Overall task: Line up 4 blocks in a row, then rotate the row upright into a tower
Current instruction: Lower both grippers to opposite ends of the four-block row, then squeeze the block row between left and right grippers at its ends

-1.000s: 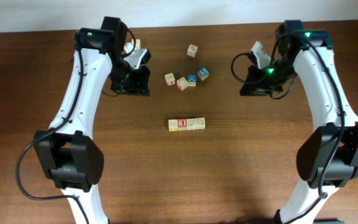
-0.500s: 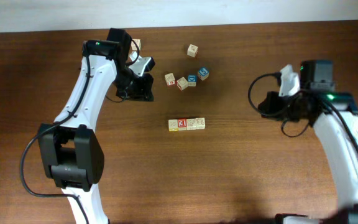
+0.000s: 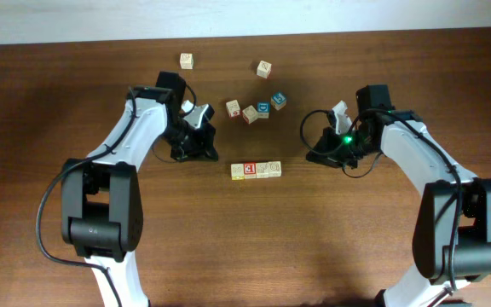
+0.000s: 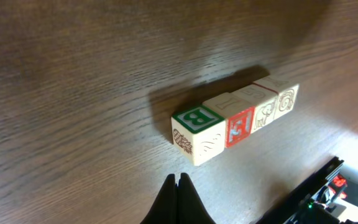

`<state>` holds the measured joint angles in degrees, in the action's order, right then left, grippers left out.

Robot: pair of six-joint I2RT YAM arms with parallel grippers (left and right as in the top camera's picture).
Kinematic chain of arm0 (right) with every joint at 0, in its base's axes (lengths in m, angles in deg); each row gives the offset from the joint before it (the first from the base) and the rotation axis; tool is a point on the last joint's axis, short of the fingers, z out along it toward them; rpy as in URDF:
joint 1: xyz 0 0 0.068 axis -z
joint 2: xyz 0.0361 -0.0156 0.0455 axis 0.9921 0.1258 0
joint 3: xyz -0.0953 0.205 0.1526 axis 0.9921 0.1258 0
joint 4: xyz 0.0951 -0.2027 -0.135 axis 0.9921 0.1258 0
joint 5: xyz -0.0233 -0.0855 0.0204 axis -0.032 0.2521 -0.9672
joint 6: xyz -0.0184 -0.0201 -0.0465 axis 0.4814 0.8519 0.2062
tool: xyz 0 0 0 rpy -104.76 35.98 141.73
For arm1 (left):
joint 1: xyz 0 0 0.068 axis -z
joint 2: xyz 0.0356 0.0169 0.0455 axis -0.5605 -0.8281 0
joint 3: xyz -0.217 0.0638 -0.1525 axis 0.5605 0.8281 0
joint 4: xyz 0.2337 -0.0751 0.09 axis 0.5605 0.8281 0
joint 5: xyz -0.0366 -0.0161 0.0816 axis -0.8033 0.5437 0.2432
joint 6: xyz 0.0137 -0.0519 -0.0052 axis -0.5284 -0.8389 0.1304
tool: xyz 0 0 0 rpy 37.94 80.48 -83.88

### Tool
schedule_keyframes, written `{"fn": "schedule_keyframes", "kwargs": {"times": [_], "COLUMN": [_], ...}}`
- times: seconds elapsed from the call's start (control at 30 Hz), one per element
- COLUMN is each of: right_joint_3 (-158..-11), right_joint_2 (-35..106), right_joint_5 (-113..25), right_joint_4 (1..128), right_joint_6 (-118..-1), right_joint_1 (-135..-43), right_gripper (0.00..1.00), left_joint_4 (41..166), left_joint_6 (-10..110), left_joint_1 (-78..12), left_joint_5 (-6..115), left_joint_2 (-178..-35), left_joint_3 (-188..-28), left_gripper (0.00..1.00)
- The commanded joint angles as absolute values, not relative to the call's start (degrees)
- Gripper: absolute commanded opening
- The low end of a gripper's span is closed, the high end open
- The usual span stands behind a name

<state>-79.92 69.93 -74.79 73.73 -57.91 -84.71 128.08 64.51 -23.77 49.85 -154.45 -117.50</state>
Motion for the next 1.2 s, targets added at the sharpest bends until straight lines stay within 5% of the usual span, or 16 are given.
{"fn": "schedule_keyframes", "kwargs": {"times": [0.0, 0.67, 1.17], "right_joint_3": [-80.97, -80.97, -80.93], "right_joint_2": [72.11, 80.37, 80.46], "right_joint_5": [-76.80, -76.28, -76.54], "right_joint_4": [72.48, 61.97, 66.32], "right_joint_6": [-58.82, -65.93, -61.23], "right_joint_1": [-85.12, -88.45, -90.00], "right_gripper": [0.04, 0.04, 0.04], "left_joint_4": [127.32, 115.29, 112.26], "left_joint_6": [66.08, 59.22, 59.02], "left_joint_1": [-23.74, -22.06, -20.46], "left_joint_5": [48.36, 46.02, 46.02], "left_joint_2": [-154.67, -154.67, -154.67], "left_joint_3": [-116.15, -106.23, -104.26], "left_gripper": [0.00, 0.00, 0.00]}}
